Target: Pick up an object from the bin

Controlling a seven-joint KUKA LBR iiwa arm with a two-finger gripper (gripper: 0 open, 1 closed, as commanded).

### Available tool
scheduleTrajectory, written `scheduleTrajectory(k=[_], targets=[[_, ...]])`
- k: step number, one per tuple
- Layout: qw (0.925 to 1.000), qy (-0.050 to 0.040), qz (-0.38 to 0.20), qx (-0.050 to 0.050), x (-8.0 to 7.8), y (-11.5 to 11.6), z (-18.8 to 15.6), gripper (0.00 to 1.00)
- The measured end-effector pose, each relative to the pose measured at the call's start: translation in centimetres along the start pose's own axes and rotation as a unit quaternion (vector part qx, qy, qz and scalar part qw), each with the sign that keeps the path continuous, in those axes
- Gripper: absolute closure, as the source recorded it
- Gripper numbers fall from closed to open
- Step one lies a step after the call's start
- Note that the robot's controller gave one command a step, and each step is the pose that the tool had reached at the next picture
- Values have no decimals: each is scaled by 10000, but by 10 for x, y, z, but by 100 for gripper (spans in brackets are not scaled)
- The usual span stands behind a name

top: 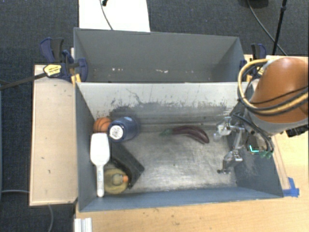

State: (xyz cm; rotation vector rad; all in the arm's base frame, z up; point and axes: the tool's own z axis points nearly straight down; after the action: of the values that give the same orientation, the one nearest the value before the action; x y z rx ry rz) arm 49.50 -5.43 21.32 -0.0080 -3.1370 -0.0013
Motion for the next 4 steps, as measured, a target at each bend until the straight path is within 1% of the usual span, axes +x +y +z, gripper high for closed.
scheduleTrajectory(k=[1,2,3,4], targets=[[10000,-37,-8,3,-2,0,-3,0],[9995,-55,309,11,-17,13,5,0],[9979,-82,643,-19,-55,11,56,0],[9999,-12,170,4,-65,-7,85,0]])
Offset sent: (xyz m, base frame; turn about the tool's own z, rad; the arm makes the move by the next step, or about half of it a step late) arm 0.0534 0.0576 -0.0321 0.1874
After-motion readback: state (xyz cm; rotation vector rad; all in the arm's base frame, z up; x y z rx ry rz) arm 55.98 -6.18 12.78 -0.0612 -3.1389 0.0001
